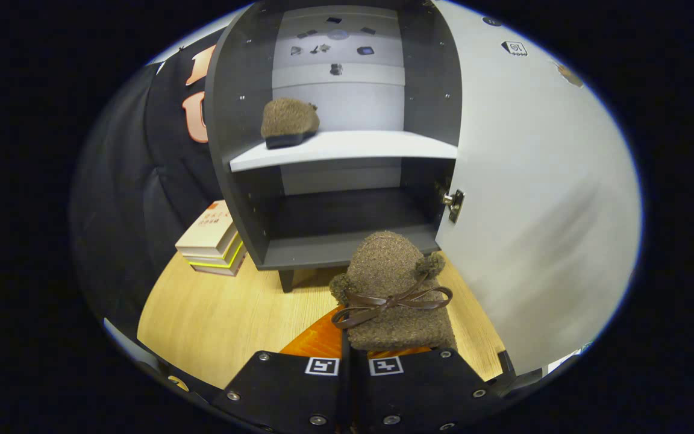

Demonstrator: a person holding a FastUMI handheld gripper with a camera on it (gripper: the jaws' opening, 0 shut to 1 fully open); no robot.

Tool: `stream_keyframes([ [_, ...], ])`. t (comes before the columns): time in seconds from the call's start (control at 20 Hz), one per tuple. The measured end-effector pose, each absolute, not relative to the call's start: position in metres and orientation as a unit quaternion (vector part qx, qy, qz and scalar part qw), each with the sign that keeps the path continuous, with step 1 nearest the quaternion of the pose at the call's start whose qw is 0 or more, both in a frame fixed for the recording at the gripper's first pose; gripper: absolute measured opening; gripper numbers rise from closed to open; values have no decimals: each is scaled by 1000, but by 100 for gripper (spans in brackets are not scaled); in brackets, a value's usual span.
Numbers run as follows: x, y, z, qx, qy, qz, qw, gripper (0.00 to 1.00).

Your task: Open the shoe cabinet door, grab the shoes and put them into the shoe cabinet, then close the shoe cabinet door.

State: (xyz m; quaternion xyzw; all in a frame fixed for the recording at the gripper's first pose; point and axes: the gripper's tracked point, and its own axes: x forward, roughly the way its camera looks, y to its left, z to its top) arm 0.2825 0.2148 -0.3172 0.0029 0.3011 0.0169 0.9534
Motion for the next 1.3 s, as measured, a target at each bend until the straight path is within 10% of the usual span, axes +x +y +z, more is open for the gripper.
stream_keyframes([
  [1.3, 535, 231, -197, 5, 247, 89, 965, 4],
])
